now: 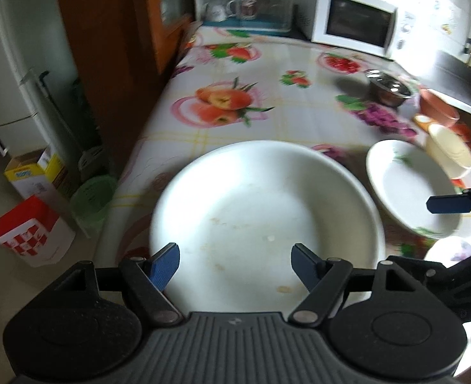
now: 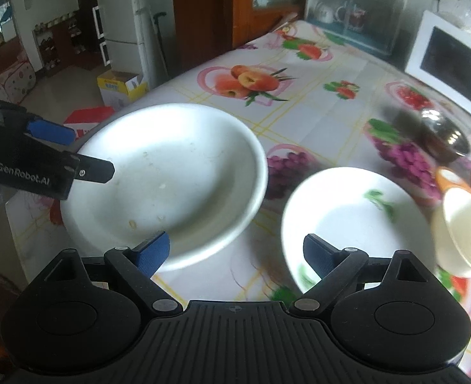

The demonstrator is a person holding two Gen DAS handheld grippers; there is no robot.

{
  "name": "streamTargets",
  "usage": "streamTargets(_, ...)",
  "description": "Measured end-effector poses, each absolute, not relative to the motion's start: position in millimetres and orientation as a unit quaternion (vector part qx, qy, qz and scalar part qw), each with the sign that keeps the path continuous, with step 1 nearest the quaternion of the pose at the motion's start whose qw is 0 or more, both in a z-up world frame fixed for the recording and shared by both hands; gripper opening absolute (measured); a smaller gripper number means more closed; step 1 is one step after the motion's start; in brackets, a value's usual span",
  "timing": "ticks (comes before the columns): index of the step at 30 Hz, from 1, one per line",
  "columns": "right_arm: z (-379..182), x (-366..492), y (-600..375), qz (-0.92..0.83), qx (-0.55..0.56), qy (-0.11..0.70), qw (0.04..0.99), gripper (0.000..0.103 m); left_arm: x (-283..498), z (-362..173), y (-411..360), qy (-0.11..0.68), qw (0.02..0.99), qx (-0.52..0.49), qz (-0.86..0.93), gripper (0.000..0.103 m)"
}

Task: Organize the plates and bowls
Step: 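Carry the white basin with both grippers toward the table edge and set it down, then move both grippers to the rim of the pink-flower white plate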

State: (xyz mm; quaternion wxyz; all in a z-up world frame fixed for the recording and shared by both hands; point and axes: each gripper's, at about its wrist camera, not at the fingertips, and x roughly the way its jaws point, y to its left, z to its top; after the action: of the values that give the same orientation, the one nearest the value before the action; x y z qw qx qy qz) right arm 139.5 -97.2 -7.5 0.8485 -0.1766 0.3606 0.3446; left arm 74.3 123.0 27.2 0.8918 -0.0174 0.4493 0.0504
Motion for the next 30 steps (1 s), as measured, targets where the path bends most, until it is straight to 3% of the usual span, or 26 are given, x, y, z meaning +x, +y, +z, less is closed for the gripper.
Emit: streamTargets(30, -37.1, 87.4, -242.0, 0.214, -0.115, 0.372, 0.896, 0.093, 53.0, -1.9, -12.8, 0.477, 0.867, 0.041, -0.139, 0.078)
